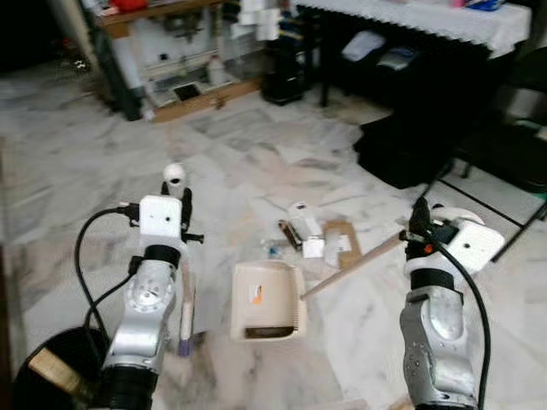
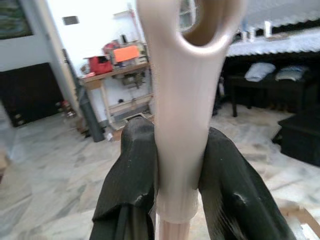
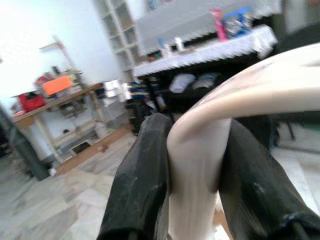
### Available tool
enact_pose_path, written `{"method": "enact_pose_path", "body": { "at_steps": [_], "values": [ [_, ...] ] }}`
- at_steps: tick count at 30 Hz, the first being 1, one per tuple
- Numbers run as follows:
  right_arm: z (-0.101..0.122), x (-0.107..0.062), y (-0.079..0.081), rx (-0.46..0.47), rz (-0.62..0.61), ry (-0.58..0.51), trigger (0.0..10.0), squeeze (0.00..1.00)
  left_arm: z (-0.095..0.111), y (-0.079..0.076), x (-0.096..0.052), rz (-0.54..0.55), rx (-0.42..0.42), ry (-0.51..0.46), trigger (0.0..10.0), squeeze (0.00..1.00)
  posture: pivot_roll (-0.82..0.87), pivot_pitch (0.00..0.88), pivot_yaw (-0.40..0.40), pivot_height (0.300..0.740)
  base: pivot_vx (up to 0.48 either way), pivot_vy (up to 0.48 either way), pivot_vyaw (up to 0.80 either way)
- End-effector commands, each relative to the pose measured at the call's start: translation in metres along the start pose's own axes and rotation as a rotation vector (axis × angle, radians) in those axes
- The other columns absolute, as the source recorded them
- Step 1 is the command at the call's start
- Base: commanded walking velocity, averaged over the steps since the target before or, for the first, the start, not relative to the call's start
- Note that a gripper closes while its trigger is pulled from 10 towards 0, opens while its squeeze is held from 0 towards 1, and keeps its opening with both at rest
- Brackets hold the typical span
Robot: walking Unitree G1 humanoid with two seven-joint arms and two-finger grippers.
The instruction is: Sweep floor
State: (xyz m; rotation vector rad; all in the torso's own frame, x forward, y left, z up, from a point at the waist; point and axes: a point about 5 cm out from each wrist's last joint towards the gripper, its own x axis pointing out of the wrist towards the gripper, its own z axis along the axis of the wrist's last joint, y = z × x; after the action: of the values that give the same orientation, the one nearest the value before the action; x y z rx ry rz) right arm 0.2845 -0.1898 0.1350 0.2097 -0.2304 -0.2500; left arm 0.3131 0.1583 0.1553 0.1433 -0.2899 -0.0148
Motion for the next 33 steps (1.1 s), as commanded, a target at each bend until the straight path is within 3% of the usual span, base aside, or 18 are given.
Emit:
{"method": "enact_pose_path", "body": {
  "at_steps": [1, 15, 33],
  "values": [
    [0.0090, 0.0033, 0.0066, 0.018, 0.014, -0.047, 10.0, 0.00, 0.0095, 0.0054, 0.0040, 0.010, 0.014, -0.048, 10.0, 0.00, 0.07, 0.025, 0.024, 0.740, 0.000, 0.000, 0.44],
    [0.0096, 0.0040, 0.0070, 0.014, 0.014, -0.051, 10.0, 0.00, 0.0104, 0.0048, 0.0045, 0.005, 0.009, -0.052, 10.0, 0.00, 0.07, 0.025, 0.024, 0.740, 0.000, -0.274, 0.45],
    [0.0112, 0.0065, 0.0069, 0.012, 0.025, -0.056, 10.0, 0.00, 0.0088, 0.0026, 0.0032, 0.007, -0.010, -0.045, 10.0, 0.00, 0.07, 0.012, 0.013, 0.740, 0.000, 0.000, 0.58]
  ]
}}
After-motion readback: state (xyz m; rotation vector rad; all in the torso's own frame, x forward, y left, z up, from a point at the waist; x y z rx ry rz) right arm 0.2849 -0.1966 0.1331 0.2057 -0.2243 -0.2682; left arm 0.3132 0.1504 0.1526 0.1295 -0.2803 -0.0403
